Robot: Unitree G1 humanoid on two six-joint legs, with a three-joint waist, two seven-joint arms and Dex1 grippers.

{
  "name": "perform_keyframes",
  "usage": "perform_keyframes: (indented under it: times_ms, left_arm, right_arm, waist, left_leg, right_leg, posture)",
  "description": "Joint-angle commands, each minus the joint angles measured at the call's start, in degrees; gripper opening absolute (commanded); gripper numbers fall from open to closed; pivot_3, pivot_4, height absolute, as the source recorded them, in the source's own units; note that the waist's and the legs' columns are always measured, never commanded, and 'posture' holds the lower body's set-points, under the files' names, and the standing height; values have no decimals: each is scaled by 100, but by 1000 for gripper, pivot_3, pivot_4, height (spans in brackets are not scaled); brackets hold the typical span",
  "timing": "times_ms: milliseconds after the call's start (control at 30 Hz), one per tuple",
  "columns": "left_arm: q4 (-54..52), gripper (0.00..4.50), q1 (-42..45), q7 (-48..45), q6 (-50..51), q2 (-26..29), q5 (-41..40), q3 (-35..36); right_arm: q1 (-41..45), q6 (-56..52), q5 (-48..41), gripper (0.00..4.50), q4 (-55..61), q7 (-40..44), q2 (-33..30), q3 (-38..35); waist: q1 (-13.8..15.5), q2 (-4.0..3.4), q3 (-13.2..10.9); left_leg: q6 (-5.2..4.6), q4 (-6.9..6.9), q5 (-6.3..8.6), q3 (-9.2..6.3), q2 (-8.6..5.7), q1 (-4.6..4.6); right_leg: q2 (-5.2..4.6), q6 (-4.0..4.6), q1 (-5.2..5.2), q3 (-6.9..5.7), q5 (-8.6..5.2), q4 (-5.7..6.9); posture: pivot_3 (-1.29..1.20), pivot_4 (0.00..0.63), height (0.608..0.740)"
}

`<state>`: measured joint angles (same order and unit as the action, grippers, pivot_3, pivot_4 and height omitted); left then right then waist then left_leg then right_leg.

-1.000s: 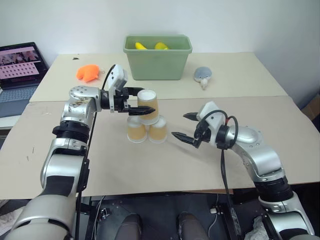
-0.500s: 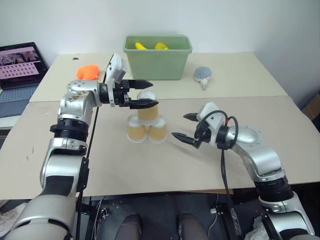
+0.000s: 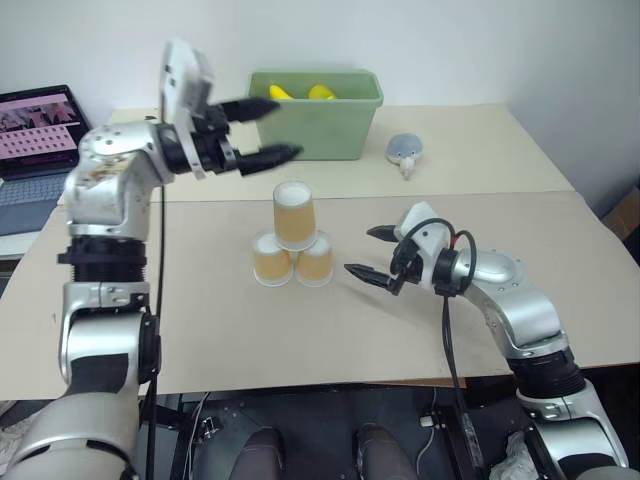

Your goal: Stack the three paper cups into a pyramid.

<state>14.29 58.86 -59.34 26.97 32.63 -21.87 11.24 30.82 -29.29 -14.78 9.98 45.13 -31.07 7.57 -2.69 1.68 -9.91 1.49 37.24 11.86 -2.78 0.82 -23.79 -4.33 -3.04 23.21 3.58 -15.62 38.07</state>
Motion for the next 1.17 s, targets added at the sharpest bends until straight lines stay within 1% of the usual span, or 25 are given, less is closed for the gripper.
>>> perform_keyframes:
  times_ms: [33, 133, 267, 333, 400, 533, 700, 767, 933, 1167]
  left_arm:
    - [-1156, 4459, -520, 1705, 758, -303, -481, 1009]
    - [-2214, 4459, -1166, 2917, 1355, -722, -899, 1733]
    - [-3315, 4459, -2234, 4050, 1531, -1072, -794, 2102]
    - [-3554, 4459, -2587, 4475, 1464, -1249, -747, 2226]
    - [-3636, 4459, -2940, 4804, 1264, -1328, -513, 2191]
    - [-3537, 4459, -3529, 5291, 744, -1528, -152, 2155]
    - [-3149, 4459, -4071, 5613, 0, -1711, 377, 1941]
    - [-2939, 4459, -4196, 5698, -254, -1770, 510, 1882]
    - [-2282, 4459, -4276, 5930, -934, -1898, 681, 1890]
    - [-1543, 4459, -4267, 6016, -1506, -1943, 670, 1838]
  right_arm:
    - [91, 88, -124, 4500, 135, 79, -154, -329]
    - [74, 53, -130, 4500, 56, 162, -294, -441]
    - [182, 29, 47, 4500, -375, 80, -462, -525]
    - [338, 46, 235, 4500, -796, -222, -437, -580]
    - [603, 75, 550, 4500, -1467, -811, -326, -649]
    - [988, 262, 1129, 4500, -2587, -1922, -65, -676]
    - [1142, 617, 1466, 4500, -3370, -2854, 405, -752]
    - [1144, 791, 1474, 4500, -3522, -3075, 617, -806]
    - [1069, 1152, 1365, 4500, -3489, -3394, 1039, -930]
    - [913, 1319, 1363, 4500, -3309, -3515, 1226, -989]
  waist:
    - [14, 0, 0]
    - [26, 1, 0]
    - [31, 3, 1]
    - [43, 3, 1]
    - [47, 3, 2]
    - [45, 6, 5]
    - [44, 6, 6]
    - [40, 6, 5]
    - [25, 6, 6]
    - [32, 5, 6]
  left_leg:
    - [0, 1, 0, -1, 0, 1]
    - [0, 9, 0, -3, -1, -3]
    - [0, 10, 1, -2, -2, -3]
    - [0, 8, 1, 0, -1, -1]
    - [1, 9, 1, 2, -2, 2]
    - [1, 1, 1, 8, -3, 13]
    - [1, -4, 1, 16, -4, -1]
    - [2, -4, 0, 19, -4, 1]
    - [2, -4, 0, 17, -3, 7]
    - [2, -6, 1, 16, -4, 4]
  right_leg:
    - [0, 0, -1, 0, 0, 1]
    - [-4, 0, -3, -1, 0, 2]
    - [-5, 0, -4, 0, 1, 2]
    - [-6, 0, -5, 0, 1, 0]
    - [-5, 1, -5, 2, 2, 3]
    - [-5, 3, -9, 8, 3, 1]
    - [-9, 3, 0, 11, 3, -3]
    - [-9, 3, 0, 13, 3, -5]
    - [-5, 3, -2, 13, 3, 1]
    - [-7, 3, -1, 11, 3, -2]
  posture:
    - [0, 150, 732]
    - [0, 150, 732]
    - [0, 150, 732]
    - [0, 150, 732]
    - [0, 150, 732]
    - [0, 150, 732]
    - [0, 150, 732]
    - [0, 150, 732]
    - [0, 150, 732]
    - [0, 150, 732]
